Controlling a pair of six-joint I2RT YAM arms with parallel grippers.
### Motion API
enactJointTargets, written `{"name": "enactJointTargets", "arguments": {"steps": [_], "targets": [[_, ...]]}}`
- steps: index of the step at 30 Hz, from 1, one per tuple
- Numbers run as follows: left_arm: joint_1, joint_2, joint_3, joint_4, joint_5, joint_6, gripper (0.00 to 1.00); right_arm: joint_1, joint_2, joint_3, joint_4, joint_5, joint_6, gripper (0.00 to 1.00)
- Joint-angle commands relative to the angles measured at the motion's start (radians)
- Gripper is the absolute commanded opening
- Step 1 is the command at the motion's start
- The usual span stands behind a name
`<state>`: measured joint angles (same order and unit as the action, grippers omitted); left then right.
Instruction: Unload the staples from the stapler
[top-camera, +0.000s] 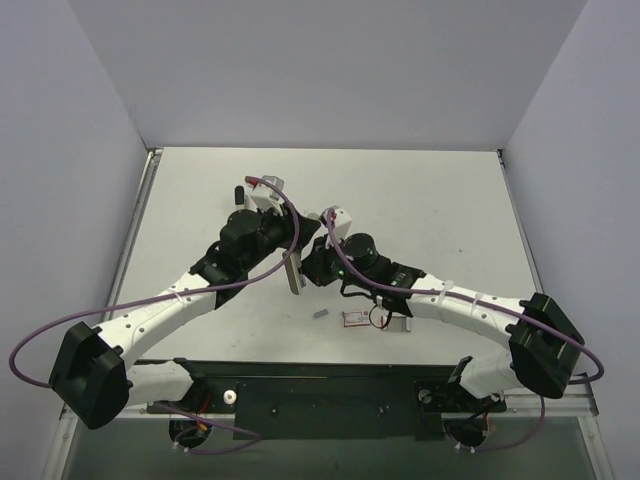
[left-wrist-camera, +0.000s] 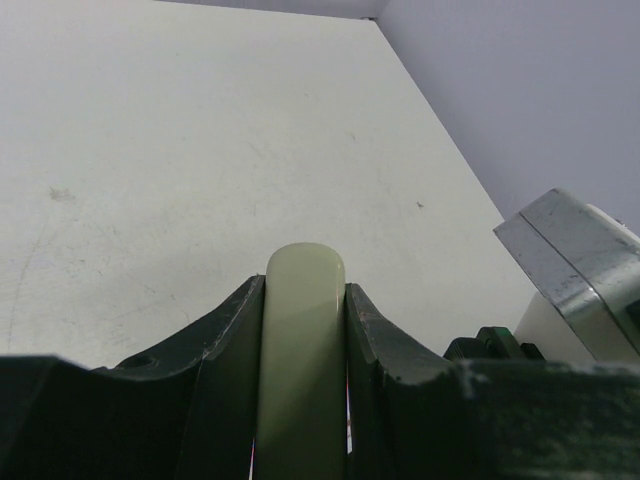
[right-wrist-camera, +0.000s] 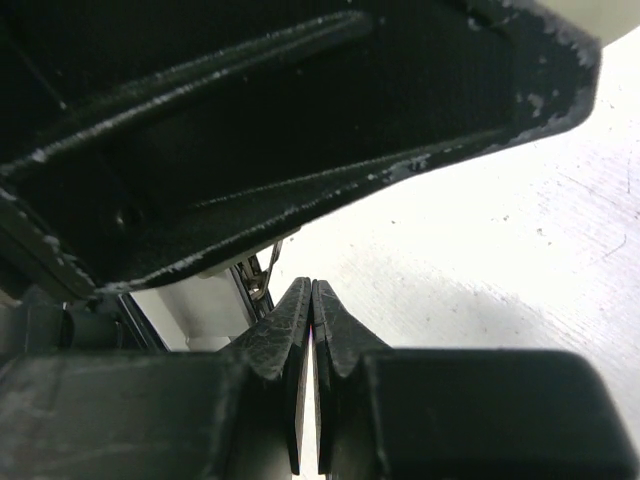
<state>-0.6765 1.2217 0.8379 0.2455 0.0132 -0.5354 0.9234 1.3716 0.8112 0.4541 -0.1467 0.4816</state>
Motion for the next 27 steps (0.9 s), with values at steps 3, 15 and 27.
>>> {"name": "enactJointTargets", "arguments": {"steps": [3, 15, 27], "targets": [[0.003, 0.015, -0.009, 0.196, -0.068, 0.012, 0.0, -0.001, 0.049, 0.08, 0.089, -0.111, 0.043, 0.0], [0.003, 0.067, -0.088, 0.291, -0.125, 0.008, 0.0, -0.035, 0.121, 0.137, 0.144, -0.175, 0.078, 0.0], [0.003, 0.056, -0.06, 0.255, -0.131, 0.028, 0.0, -0.049, 0.113, 0.121, 0.133, -0.191, 0.08, 0.0]]}}
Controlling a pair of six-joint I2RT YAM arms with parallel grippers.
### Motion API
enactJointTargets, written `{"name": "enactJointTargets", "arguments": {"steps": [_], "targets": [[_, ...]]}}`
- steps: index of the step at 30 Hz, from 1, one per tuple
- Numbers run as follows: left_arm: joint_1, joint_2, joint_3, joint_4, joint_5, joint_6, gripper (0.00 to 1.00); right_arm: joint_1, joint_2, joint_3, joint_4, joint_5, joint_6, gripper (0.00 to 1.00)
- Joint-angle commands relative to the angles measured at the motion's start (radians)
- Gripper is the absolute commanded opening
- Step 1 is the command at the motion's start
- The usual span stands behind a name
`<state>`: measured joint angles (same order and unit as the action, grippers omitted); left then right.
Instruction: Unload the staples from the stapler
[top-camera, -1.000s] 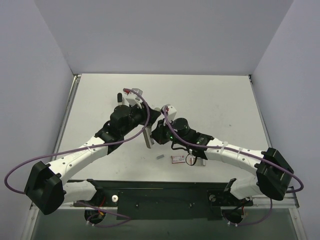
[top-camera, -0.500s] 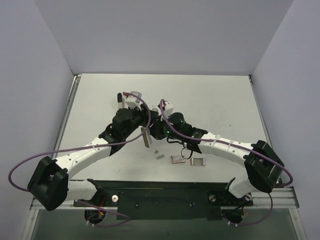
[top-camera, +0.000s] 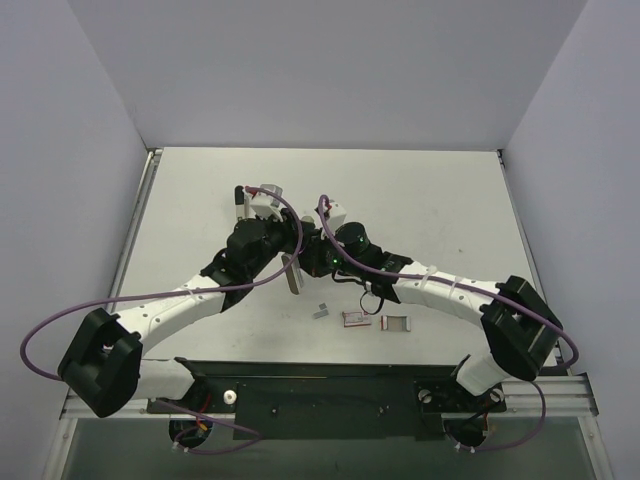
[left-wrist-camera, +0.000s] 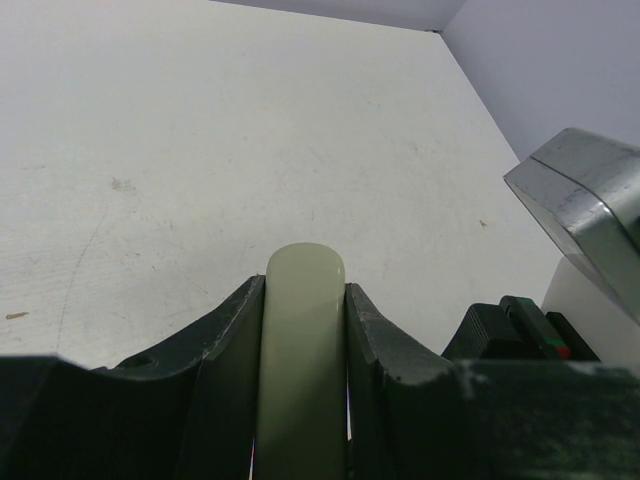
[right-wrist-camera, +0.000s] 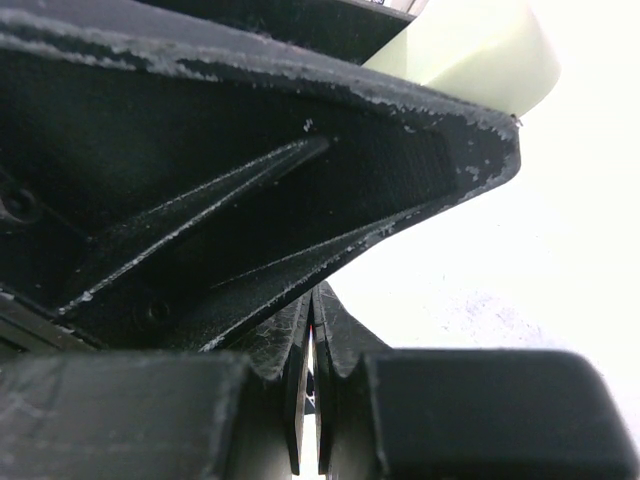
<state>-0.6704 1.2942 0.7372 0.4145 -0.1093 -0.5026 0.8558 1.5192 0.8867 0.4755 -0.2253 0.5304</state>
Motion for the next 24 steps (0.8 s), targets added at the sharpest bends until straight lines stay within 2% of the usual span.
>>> {"name": "enactJointTargets", "arguments": {"steps": [1, 17, 24], "targets": [[-0.003, -0.021, 0.041, 0.086, -0.003, -0.007, 0.0, 0.015, -0.046, 0.041, 0.109, -0.111, 0.031, 0.0], [-0.003, -0.191, -0.044, 0.076, 0.134, -0.126, 0.0, 0.02, -0.226, -0.046, 0.008, -0.057, 0.008, 0.0], [-0.003, -0.28, -0.047, 0.038, 0.198, -0.155, 0.0, 0.048, -0.312, -0.028, -0.113, 0.02, -0.049, 0.0]]}}
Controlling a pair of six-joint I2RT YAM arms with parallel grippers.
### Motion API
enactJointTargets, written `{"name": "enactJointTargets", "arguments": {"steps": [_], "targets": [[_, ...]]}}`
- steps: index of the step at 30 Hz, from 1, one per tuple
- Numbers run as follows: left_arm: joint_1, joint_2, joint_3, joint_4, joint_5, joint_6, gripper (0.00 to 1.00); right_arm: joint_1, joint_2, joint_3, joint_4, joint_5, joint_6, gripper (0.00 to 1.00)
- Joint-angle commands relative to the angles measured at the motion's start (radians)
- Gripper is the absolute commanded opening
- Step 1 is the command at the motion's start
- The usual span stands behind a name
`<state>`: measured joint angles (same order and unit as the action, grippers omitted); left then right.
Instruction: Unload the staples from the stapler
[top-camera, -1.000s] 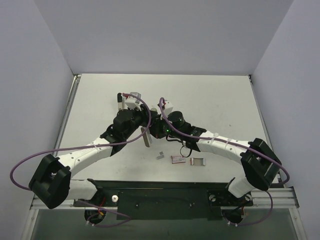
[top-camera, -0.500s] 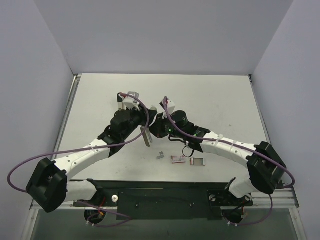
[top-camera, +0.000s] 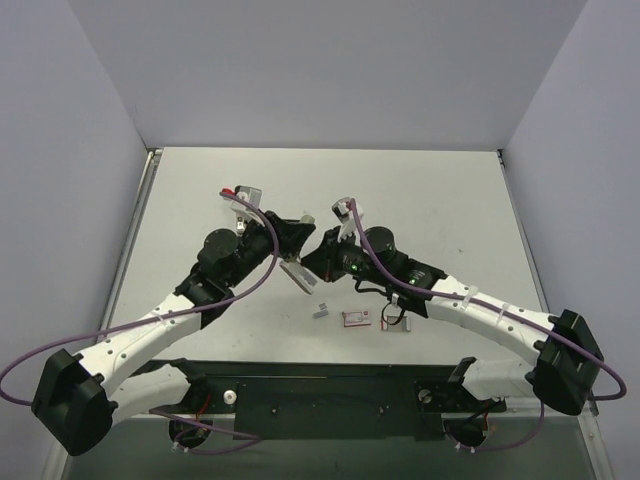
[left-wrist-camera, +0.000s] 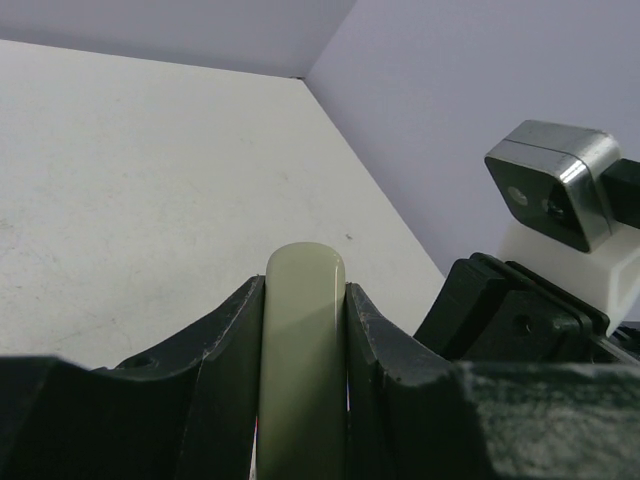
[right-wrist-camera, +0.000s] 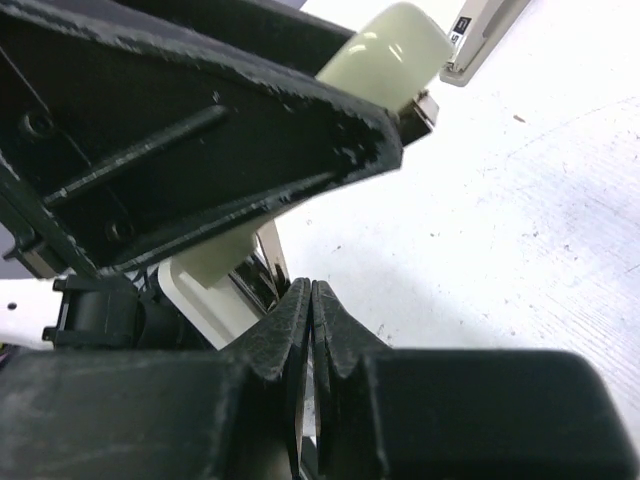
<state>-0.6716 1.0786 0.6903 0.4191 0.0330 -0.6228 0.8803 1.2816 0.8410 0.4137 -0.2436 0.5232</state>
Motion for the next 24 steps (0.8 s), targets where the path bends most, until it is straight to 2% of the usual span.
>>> {"name": "enactJointTargets", "arguments": {"steps": [1, 7, 13, 17, 24], "targets": [[-0.003, -0.083, -0.003, 0.027, 0.057, -0.038, 0.0, 0.029, -0.086, 0.021, -0.084, 0.05, -0.049, 0.0], [-0.003, -0.161, -0.021, -0.014, 0.059, -0.038, 0.0, 0.066, -0.201, 0.024, -0.228, 0.202, -0.138, 0.0], [-0.003, -0.201, -0.028, -0.045, 0.059, -0.031, 0.0, 0.083, -0.324, -0.026, -0.3, 0.283, -0.169, 0.0], [-0.003, -0.221, -0.026, -0.054, 0.054, -0.029, 0.0, 0.103, -0.407, -0.071, -0.331, 0.313, -0.166, 0.0], [-0.003, -0.256, -0.035, -0.033, 0.064, -0.069, 0.0, 0.146, -0.43, -0.126, -0.313, 0.323, -0.132, 0.0]]}}
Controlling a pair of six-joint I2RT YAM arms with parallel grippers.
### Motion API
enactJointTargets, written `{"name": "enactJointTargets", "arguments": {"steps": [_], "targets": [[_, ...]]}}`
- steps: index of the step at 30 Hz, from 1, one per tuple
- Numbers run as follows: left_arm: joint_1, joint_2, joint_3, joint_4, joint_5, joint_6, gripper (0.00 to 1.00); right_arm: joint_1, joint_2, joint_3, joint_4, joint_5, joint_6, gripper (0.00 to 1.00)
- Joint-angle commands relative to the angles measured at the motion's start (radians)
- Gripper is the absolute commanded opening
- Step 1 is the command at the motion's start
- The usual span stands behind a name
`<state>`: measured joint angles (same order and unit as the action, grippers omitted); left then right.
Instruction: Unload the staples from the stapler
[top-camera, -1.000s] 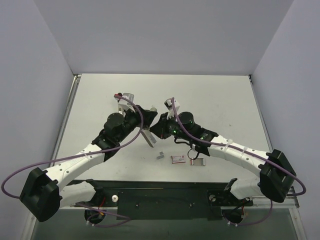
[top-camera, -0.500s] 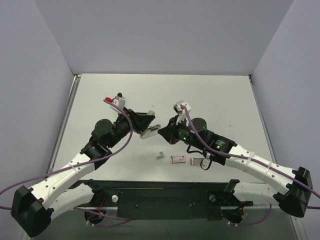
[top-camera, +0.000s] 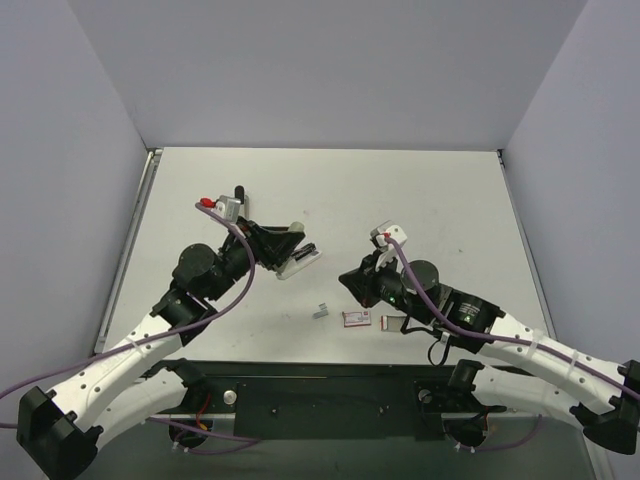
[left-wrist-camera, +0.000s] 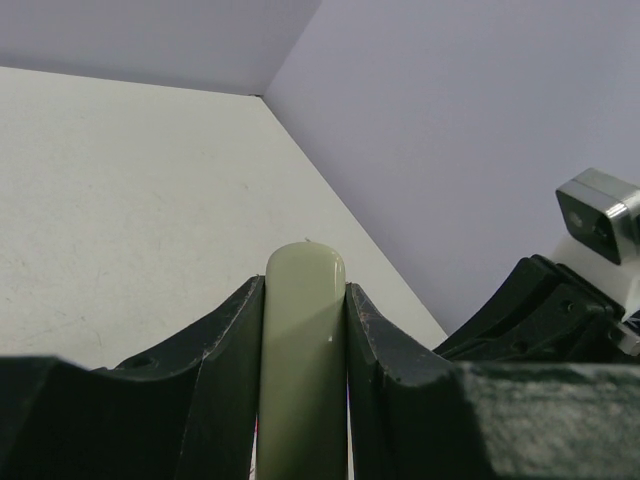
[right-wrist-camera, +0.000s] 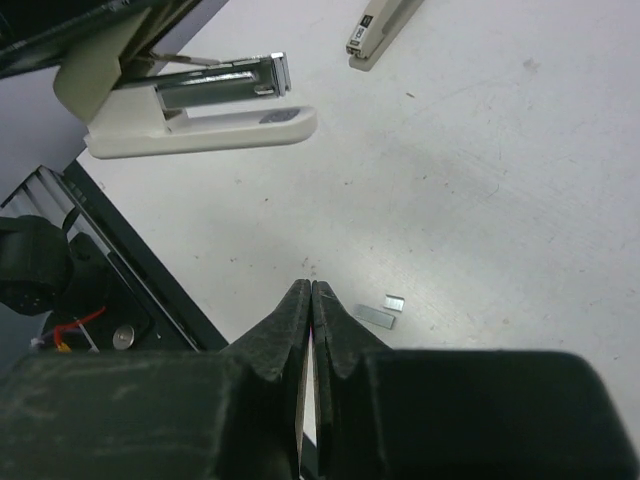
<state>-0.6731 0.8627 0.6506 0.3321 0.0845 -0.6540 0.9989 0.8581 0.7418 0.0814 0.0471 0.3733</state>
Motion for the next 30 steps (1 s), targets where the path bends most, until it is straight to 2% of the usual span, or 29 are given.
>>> {"name": "enactJointTargets", "arguments": {"steps": [1, 6, 14, 30], "targets": [[-0.002, -0.045, 0.001, 0.058, 0.018, -0.044, 0.0, 0.03, -0.004, -0.033, 0.032, 0.019, 0.03, 0.0], [0.0, -0.067, 0.021, 0.004, 0.049, -0.071, 0.0, 0.035, 0.021, -0.052, 0.121, -0.077, 0.081, 0.0], [0.0, -0.096, 0.011, 0.012, 0.159, -0.154, 0.0, 0.043, 0.058, -0.035, 0.205, -0.144, 0.111, 0.0], [0.0, -0.142, -0.074, 0.035, 0.293, -0.249, 0.0, 0.053, 0.099, 0.087, 0.258, -0.196, 0.085, 0.0]]}}
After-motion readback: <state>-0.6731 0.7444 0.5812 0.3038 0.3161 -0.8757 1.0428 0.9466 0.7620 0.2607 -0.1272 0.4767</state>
